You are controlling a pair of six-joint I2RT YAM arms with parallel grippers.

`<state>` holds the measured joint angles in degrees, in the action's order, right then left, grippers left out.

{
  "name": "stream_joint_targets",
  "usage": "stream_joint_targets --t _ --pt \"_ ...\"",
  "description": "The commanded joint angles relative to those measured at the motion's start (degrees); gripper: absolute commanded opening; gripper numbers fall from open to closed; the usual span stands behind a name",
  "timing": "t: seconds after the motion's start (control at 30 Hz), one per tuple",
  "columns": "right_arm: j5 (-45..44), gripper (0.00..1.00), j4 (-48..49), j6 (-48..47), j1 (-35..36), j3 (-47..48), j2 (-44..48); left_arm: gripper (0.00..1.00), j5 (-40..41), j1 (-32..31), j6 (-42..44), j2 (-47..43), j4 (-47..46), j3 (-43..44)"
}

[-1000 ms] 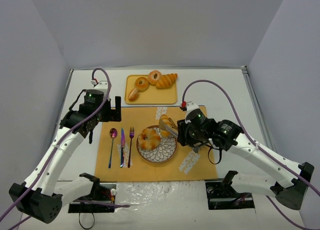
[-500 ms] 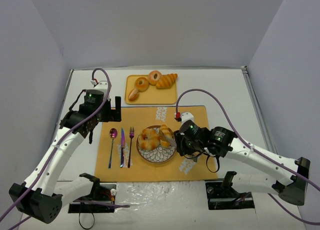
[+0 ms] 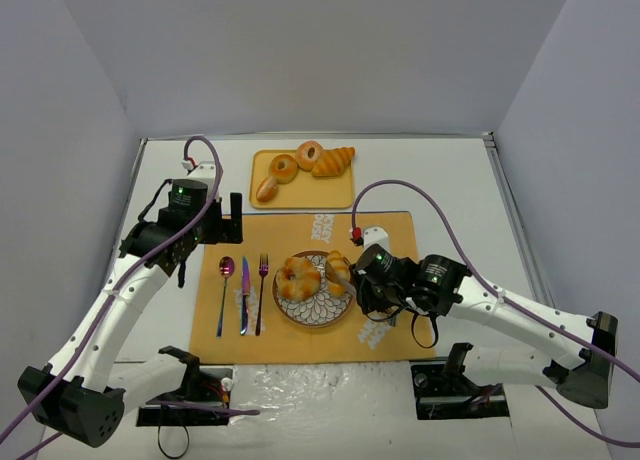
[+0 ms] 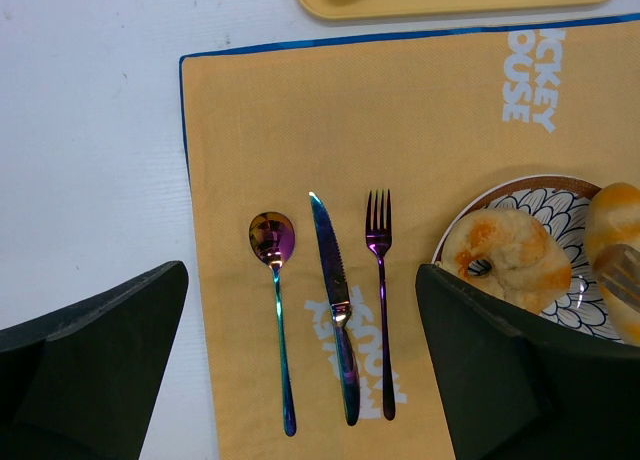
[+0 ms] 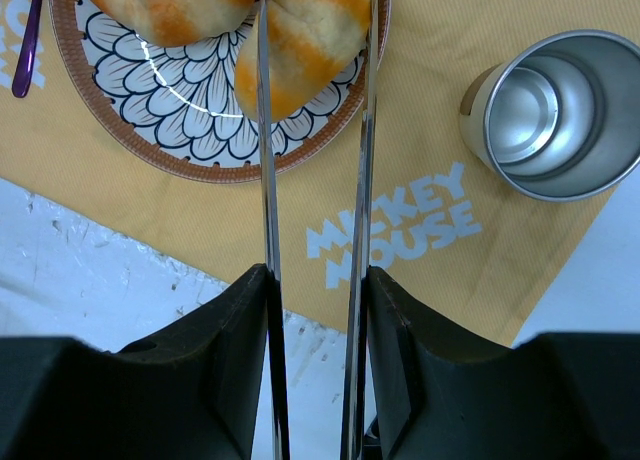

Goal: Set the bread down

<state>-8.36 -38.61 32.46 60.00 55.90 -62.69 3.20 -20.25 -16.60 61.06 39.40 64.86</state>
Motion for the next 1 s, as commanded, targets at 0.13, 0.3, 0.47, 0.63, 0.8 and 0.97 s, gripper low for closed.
stream_joint_targets --t 0.13,0.3,0.47,0.63,0.8,0.97 --pt "-3.0 0.45 0.3 0.5 0.5 0.5 -1.0 0.96 0.2 -0.3 0.1 -0.5 -1.8 1.1" --pt "-3.2 0.53 0.2 0.6 0.6 0.5 -0.9 0.96 0.2 -0.3 0.1 -0.4 -1.9 1.1" --pt "-3.3 0.54 0.2 0.8 0.6 0.8 -0.6 0.96 0.2 -0.3 0.2 -0.4 -1.9 1.1" --pt "-4.0 0.54 0.1 1.1 0.6 1.9 -0.3 0.96 0.3 -0.3 0.2 -0.4 -1.8 1.1" --pt "-5.6 0.52 -0.7 2.0 0.7 3.7 0.4 0.96 0.3 -0.3 0.2 -0.4 -1.7 1.1" --pt "-8.9 0.52 -1.1 2.7 0.4 6.8 0.3 0.96 0.4 -0.2 0.2 -0.3 -1.8 1.1"
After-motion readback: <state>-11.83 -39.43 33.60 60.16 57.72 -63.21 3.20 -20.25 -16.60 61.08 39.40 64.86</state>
